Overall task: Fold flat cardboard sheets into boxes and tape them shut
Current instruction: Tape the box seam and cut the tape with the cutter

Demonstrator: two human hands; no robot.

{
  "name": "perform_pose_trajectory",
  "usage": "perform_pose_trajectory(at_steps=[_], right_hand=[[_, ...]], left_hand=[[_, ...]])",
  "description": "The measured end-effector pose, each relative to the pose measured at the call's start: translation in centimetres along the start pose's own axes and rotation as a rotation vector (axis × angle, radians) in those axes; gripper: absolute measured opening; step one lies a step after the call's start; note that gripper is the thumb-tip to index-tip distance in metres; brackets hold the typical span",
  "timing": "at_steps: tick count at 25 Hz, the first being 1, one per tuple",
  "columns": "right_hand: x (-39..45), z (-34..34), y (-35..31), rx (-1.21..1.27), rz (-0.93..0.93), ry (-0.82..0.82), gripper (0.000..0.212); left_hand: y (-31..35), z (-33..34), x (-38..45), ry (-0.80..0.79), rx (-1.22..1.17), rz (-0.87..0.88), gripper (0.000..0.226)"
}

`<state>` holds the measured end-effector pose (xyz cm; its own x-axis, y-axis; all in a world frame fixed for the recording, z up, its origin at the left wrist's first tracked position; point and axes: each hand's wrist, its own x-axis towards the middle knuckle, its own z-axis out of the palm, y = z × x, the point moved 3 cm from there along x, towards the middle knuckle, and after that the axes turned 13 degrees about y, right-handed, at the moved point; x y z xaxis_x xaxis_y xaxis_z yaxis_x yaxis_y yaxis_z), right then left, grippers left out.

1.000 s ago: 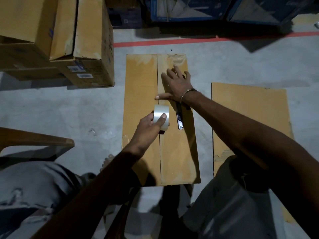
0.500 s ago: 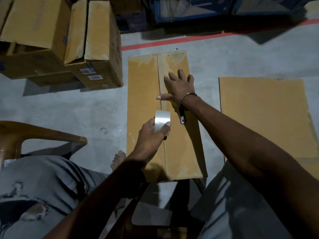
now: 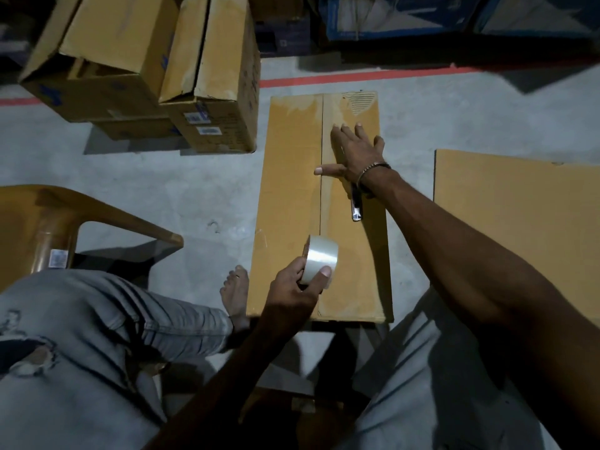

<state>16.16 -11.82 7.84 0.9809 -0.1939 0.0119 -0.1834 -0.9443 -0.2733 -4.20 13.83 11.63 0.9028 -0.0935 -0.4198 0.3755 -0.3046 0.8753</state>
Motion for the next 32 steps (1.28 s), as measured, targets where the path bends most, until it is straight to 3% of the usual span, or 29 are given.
perform_pose_trajectory(at_steps=[9,16,22,32], right_hand=[[-7.0,-0.1,-3.2,-0.229,-0.315,-0.062,0.073],[-13.3,1.0,-3.8,-0.260,-0.382,-0.148,0.073],[-14.0,1.5,-3.5,-0.312,-0.416,-0.102,0.084],[-13.9,2.9,-3.1,-0.331,-0.372,-0.052,0.083]], left_hand=[[-0.6,0.3,0.8,0.016,0.039,0.008,0.066],[0.5,0.1,0.6,-0.003,0.024,0.010,0.051],[0.4,0.0,0.1,0.016,0.080,0.008,0.050],[-2.3,-1.9,-4.1,0.031,0.132,-0.174,0.043]])
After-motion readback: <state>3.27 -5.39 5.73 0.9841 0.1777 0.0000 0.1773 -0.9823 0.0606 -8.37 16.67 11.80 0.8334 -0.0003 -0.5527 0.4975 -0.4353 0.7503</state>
